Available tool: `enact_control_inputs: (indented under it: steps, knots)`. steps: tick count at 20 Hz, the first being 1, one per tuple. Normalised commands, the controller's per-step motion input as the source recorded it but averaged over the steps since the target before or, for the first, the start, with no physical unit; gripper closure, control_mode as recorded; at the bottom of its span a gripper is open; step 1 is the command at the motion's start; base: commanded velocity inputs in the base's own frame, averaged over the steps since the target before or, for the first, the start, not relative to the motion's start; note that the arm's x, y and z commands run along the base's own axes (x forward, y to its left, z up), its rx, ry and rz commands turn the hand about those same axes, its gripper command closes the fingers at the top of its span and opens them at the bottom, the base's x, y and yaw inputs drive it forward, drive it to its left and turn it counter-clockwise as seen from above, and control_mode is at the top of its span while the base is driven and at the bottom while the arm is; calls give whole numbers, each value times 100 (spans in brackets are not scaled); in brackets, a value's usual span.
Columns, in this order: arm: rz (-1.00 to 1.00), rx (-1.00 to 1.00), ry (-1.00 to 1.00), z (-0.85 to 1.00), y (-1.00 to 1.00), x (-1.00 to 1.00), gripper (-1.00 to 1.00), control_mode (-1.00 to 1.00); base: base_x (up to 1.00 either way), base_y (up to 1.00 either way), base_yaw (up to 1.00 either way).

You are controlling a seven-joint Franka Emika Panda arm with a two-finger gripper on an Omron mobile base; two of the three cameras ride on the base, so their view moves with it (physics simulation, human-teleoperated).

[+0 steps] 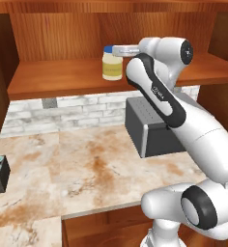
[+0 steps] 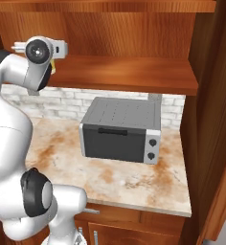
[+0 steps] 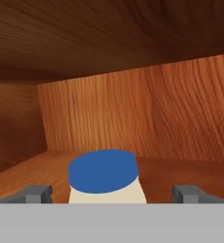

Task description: Collect the paprika, mayonnaise, and shaker from the cabinet and place them next to the stove.

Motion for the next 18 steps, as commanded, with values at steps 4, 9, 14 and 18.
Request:
enact_control_inputs:
  steps: [4, 9, 14, 18]
  knots:
    - [0, -2, 2, -12, 21, 28, -100, -100, 0, 0, 0]
    - [2, -2, 1, -8, 12, 23, -100, -100, 0, 0, 0]
    - [2, 0, 0, 0, 0, 17, -100, -100, 0, 0, 0]
    - [2, 0, 0, -3, 5, 20, -100, -100, 0, 0, 0]
